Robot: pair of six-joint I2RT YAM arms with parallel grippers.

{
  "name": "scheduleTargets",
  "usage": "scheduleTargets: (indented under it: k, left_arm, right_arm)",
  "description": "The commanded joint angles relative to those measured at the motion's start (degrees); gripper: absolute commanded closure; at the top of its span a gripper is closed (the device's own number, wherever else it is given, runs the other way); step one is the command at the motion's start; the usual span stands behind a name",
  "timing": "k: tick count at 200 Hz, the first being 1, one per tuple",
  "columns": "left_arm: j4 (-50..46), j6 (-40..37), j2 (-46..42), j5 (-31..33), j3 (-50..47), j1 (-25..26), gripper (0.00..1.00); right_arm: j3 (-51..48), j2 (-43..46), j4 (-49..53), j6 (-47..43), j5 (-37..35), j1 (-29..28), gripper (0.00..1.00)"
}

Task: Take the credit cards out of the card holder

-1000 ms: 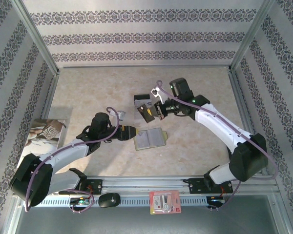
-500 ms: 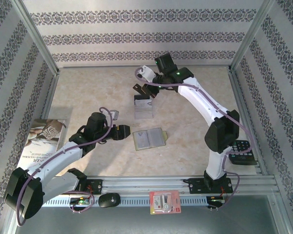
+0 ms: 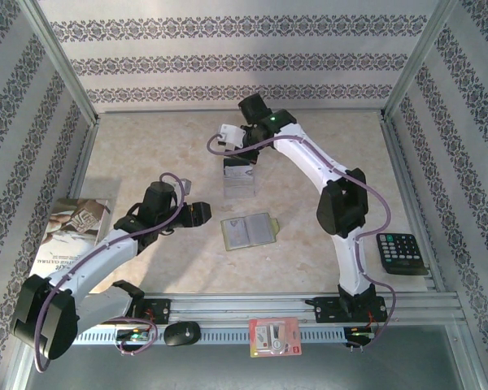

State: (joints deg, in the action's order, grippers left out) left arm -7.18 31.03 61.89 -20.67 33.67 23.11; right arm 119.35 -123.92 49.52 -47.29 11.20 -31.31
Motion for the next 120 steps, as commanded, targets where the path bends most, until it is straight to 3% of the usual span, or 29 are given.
scheduleTargets:
  k: [1,72,120]
  left_arm:
    - [-1.72,-1.17,1.20,0.21,1.49,-1.26,0.35]
    - [0.51,-0.54,3.15,-0.87,0.17,-2.25,0.35]
    - [2.41,0.12,5.00,-1.89,-0.25,-2.55,0.35]
  right_arm:
    - [0.32,-0.95,-1.95,-5.44,-4.41,-1.16,1.00]
    - [-8.02,1.13,-11.16,-10.54,-9.33,-1.43,1.00]
    - [-8.26,1.85,-11.03,-9.94,-7.16,-1.30,1.00]
